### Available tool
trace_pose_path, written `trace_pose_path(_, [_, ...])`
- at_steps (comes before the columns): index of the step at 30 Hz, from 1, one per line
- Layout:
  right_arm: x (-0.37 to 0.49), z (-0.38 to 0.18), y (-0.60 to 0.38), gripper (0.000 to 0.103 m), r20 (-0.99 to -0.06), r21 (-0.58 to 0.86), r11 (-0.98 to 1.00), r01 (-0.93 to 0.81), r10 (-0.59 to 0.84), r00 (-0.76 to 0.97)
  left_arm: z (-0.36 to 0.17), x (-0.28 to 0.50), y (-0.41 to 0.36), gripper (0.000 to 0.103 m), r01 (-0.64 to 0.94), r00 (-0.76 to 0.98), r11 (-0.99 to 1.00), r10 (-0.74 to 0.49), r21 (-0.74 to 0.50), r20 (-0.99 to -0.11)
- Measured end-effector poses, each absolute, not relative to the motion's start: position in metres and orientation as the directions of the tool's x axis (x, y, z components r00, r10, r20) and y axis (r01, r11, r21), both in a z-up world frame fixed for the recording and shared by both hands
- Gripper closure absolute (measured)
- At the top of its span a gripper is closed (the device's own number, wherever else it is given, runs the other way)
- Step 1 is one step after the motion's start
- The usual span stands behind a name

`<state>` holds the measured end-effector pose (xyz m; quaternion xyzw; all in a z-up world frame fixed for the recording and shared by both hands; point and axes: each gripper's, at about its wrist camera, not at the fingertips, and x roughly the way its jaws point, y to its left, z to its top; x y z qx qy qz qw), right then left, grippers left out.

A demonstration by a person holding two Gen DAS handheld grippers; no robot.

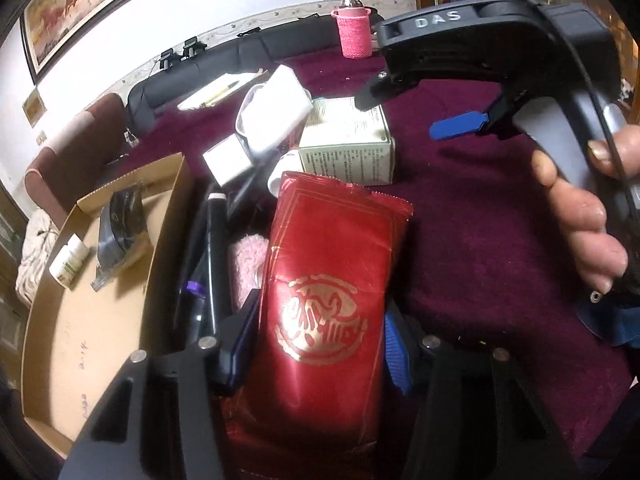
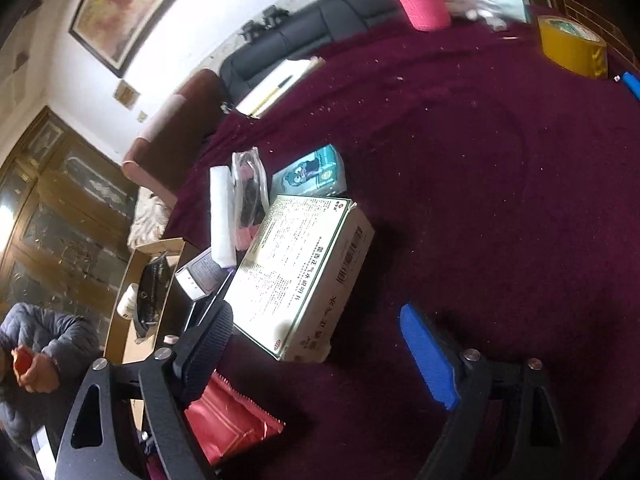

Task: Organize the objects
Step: 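Grasp the red foil bag with the left gripper, then grasp the white instruction sheet with the right gripper while the left gripper lifts the red bag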

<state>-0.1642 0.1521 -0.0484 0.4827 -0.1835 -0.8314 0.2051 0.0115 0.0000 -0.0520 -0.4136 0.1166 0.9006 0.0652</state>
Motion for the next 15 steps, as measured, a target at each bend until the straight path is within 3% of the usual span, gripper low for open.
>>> trace_pose_path(7, [-0.184,-0.047,0.109,0.008,-0.807,0.396,-0.911,0.116,-0.406,-0.429,-0.052,0.007,-0.012,0.049,-0.218,-0.654,-0.971,0.068,0.102,-0.754])
trace_pose_path(10, [-0.198,-0.053,0.087,0.007,-0.857,0.287,-0.954,0.092,-0.298,-0.42,-0.051,0.006,-0.015,0.049,-0.217,-0.656,-0.973,0.083,0.082,-0.75])
trace_pose_path(15, [-0.2,-0.06,0.073,0.009,-0.867,0.17,-0.976,0.136,-0.213,-0.451,-0.051,0.005,-0.016,0.049,-0.223,-0.657,-0.972,0.09,0.079,-0.749])
